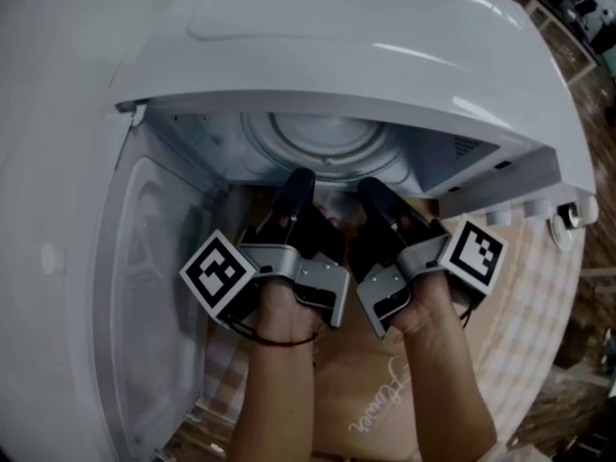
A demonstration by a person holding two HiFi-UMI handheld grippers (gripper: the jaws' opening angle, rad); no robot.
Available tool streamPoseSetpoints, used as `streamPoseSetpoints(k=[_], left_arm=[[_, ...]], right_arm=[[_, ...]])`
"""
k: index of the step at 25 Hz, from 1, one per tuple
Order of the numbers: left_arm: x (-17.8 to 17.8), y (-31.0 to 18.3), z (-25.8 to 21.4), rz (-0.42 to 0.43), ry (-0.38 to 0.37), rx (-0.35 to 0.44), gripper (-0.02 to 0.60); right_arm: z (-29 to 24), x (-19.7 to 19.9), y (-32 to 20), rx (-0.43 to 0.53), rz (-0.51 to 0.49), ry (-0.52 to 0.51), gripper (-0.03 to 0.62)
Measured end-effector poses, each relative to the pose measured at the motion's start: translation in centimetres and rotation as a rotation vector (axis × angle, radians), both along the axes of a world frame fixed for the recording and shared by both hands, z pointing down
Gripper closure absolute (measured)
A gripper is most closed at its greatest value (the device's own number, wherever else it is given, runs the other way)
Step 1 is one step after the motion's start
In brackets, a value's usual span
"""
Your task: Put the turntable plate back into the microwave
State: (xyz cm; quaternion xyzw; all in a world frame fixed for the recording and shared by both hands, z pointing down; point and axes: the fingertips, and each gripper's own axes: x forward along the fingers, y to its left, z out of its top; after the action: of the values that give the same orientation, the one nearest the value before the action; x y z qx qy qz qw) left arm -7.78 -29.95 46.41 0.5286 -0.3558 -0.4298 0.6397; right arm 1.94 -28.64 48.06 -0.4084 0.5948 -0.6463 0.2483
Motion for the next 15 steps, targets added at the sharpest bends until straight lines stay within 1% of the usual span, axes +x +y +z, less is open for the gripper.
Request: streamPoseSetpoints(k=[5, 7, 13, 15], left_arm=[[0.5, 0.1, 0.1, 0.026, 0.002, -0.003, 0.551], [0.5, 0.1, 0.1, 0.037, -0.003, -0.004, 0.551], [0.9, -0.1, 0.1, 0.085, -0.033, 0.001, 0.552], [1.0, -0.1, 0.2, 0.098, -0.040, -0.001, 0.552]], right_arm=[[-0.3, -0.4, -0.1, 0.020, -0.007, -0.009, 0.520], [-0.4, -0.5, -0.2, 0.030, -0.011, -0.011, 0.511], [-0.2, -0.2, -1.3, 0.026, -0.017, 0.029, 0.513], [-0.2, -0.1, -1.6, 0.023, -0.009, 0.029, 0.526]])
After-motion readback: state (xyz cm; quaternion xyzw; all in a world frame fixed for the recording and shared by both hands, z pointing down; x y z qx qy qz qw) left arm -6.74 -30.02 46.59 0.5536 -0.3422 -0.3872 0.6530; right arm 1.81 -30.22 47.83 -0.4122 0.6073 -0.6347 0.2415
